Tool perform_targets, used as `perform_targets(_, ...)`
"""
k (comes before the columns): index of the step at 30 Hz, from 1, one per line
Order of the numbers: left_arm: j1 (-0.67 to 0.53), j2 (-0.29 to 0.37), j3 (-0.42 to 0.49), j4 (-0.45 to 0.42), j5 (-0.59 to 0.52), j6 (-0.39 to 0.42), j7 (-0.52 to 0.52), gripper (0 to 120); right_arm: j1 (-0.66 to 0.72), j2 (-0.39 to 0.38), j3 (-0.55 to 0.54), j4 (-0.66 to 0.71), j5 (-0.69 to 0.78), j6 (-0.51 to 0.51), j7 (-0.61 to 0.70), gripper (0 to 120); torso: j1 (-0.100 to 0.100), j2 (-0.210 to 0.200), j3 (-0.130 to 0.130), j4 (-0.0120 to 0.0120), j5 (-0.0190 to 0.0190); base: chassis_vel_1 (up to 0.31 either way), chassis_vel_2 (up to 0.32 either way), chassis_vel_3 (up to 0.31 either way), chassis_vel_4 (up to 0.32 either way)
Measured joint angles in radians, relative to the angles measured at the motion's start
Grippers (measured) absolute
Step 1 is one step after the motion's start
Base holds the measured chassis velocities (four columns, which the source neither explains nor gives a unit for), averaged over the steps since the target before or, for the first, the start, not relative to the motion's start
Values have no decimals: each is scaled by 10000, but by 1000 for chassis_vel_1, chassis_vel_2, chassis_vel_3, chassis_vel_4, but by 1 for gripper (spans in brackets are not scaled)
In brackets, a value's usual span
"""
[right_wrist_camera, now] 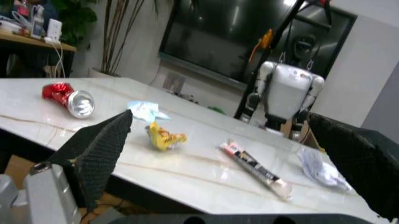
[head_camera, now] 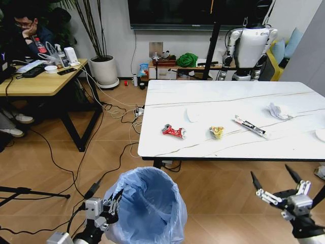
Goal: Pick up the trash bin and place the trash from the table into it.
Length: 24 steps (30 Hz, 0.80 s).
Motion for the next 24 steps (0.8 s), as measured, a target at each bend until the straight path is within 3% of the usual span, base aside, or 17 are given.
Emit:
perform_targets(2,73,9,-52,0,-16,-5,-4,0,40,-287,-5,26,151,-164,82,100,-2,-3,-2,0,1,0,0,0,0)
perform_targets(4,305,-74,-226,-45,-7,-63,-7,0,197,-1490,-114,103,963,-807,239,100,-6,-12,-6,11,8,0,0,0,0)
perform_targets(5,305,-74,-226,-45,-7,-63,-7,0,197,-1490,-114,103,963,-807,239,100,-6,-12,-6,11,8,0,0,0,0)
perform_targets(7,387,-250,-356,-73,32,-108,-8,0,307,-2598,-279,216,1896,-1456,450,100,-8,-18,-10,17,6,0,0,0,0)
perform_targets(12,443,-528,-455,-111,97,-137,-16,0,622,-3803,-391,166,2804,-2036,633,100,-12,-26,-14,9,4,0,0,0,0)
perform_targets(14,531,-792,-511,-172,209,-167,-2,0,1064,-4622,-545,0,3628,-2468,744,100,-15,-33,-18,6,5,0,0,0,0)
perform_targets(19,646,-1144,-566,-163,430,-278,88,0,1822,-5283,-988,-466,4029,-2785,838,100,-17,-38,-21,9,6,0,0,0,0)
perform_targets(24,722,-1590,-608,-11,608,-392,124,0,3160,-5941,-1903,-1799,4286,-2911,870,100,-20,-46,-25,10,6,0,0,0,0)
